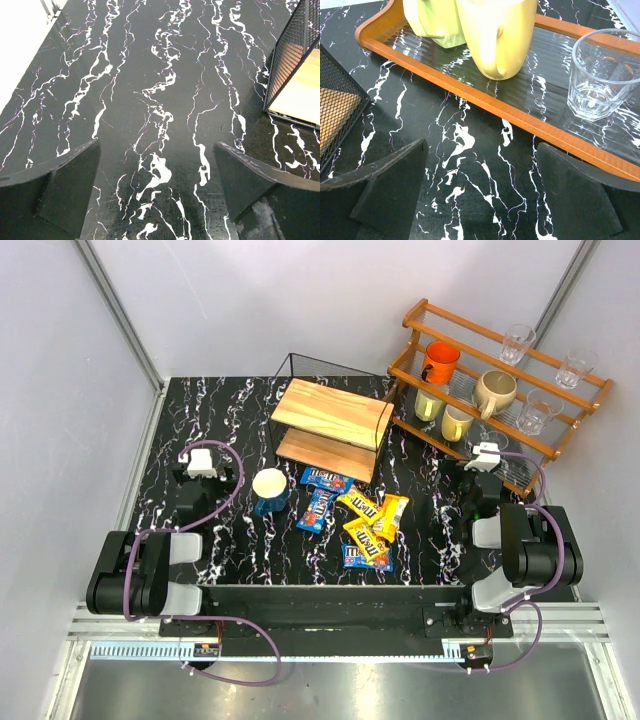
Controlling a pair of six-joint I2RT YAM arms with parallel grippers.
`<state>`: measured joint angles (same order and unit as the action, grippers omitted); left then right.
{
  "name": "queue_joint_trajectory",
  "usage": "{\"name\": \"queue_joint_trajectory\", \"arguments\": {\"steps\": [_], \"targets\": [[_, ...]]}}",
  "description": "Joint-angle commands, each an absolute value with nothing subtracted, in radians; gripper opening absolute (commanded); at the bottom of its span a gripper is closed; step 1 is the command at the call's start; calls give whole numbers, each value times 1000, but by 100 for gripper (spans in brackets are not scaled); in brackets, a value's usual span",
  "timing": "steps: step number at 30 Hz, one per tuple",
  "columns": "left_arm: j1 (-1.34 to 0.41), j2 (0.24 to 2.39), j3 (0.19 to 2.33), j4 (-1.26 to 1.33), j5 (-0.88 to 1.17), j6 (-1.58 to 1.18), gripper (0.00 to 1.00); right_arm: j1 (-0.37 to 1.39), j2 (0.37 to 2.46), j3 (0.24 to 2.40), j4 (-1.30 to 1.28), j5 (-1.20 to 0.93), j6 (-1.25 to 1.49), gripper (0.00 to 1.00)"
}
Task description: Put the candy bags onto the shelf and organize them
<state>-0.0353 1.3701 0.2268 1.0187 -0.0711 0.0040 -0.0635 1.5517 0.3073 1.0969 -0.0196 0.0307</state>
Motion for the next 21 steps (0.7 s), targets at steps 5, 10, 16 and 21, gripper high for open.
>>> {"name": "queue_joint_trajectory", "arguments": {"steps": [5, 10, 16, 21], "targets": [[-43, 1373, 236, 1101, -91, 23, 99, -60, 1551, 376, 1050, 197, 92, 100], [-37, 1371, 236, 1100, -87, 23, 99, -60, 1554, 365, 1065, 202, 94, 100], [-17, 1359, 242, 1078, -31, 26, 99, -60, 1513, 336, 1114, 143, 72, 100], [-75, 1179, 287, 840, -161, 15, 99, -9, 1341, 336, 882, 23, 5, 100]]}}
